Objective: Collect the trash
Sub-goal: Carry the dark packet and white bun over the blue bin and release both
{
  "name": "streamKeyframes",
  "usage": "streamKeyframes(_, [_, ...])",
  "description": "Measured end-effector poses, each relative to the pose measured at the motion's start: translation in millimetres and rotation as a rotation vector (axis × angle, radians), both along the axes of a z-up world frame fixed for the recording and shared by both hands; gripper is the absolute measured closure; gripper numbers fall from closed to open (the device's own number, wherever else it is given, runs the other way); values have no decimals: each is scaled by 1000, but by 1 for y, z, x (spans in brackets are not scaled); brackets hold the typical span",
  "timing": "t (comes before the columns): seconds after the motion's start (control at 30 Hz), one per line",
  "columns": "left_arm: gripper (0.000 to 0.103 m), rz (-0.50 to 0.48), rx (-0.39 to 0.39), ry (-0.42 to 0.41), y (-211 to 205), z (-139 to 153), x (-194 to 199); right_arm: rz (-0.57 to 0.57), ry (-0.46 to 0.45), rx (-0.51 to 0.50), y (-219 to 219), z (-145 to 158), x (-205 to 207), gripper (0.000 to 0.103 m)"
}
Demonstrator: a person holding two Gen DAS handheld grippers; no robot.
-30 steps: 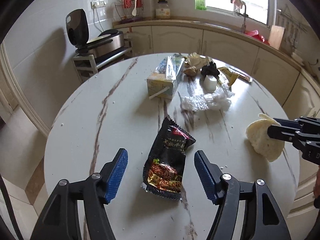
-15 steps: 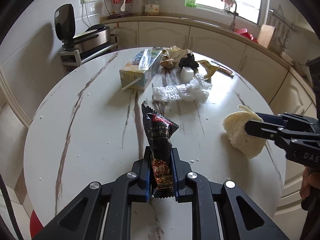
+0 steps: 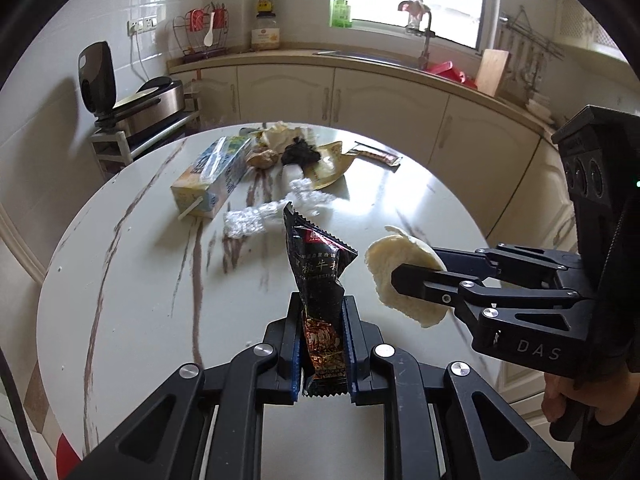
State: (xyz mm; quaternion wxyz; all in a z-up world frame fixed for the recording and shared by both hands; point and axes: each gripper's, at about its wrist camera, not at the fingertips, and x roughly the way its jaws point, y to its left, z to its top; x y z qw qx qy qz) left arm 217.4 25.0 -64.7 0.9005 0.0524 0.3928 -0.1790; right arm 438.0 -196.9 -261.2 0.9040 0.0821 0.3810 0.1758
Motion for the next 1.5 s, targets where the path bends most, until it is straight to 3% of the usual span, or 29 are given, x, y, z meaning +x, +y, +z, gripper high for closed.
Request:
streamKeyframes(0.2, [90, -132, 4, -42, -79, 19, -2, -173, -97, 23, -83, 28, -47, 72])
streamKeyframes(0.33, [90, -244, 8, -28, -153, 15, 7, -334, -116, -27, -147, 28, -81, 71])
streamKeyframes(0.53, [90, -401, 51, 18, -265, -16, 22, -536, -45, -10, -237, -7, -118, 71])
streamKeyframes(0.7, [90, -448, 118, 80, -326, -58, 48, -641, 29, 20, -285, -48, -131, 71])
streamKeyframes(0.93, [88, -467, 222, 180, -378, -122, 87, -694, 121, 76, -321, -98, -125, 71])
streamKeyframes(1.1, [82, -461, 276, 183, -398, -148, 108, -698, 171, 92, -332, -125, -114, 71])
streamKeyframes(1.13, [79, -459, 276, 186, -400, -150, 110, -698, 178, 96, -332, -129, -111, 71])
streamKeyframes(1.2, [56, -450, 273, 181, -404, -151, 112, -699, 192, 106, -334, -138, -107, 71])
streamKeyframes(1.23, [51, -446, 273, 167, -402, -149, 111, -697, 197, 111, -333, -142, -106, 71])
streamKeyframes(1.4, [50, -403, 303, 124, -403, -145, 109, -692, 213, 161, -333, -158, -100, 69])
streamKeyframes(1.5, [44, -398, 274, 101, -403, -132, 96, -701, 222, 204, -332, -162, -97, 62])
